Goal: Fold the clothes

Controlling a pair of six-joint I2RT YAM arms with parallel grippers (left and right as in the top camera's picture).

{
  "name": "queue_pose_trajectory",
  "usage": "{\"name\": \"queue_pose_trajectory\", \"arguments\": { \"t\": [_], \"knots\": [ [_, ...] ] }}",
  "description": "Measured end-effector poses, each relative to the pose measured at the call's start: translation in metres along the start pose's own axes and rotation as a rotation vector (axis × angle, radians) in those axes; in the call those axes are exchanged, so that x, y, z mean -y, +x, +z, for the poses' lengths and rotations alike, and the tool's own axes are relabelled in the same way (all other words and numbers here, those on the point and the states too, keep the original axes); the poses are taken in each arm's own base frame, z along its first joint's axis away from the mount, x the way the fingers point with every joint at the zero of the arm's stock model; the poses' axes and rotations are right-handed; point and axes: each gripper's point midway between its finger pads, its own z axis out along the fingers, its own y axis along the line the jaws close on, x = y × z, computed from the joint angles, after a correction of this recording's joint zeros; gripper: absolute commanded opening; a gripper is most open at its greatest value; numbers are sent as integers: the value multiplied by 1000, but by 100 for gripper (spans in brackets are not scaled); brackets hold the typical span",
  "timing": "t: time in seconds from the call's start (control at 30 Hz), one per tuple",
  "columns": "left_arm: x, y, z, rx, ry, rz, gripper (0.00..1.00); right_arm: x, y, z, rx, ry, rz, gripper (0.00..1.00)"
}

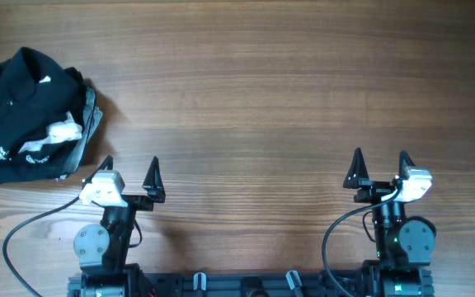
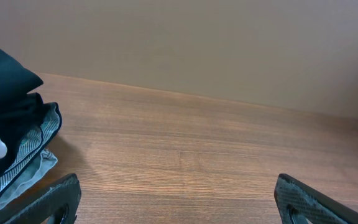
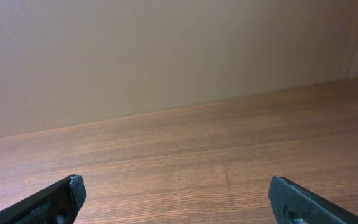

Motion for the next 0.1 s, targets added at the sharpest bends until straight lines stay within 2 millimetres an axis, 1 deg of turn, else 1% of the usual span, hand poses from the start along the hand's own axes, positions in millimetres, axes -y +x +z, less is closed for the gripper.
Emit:
{"name": "queue_pose_trajectory", "arguments": {
  "t": [0.1],
  "knots": [
    [0,0,0,0,0,0,100,0,0,0,0,0,0,100]
  ]
}}
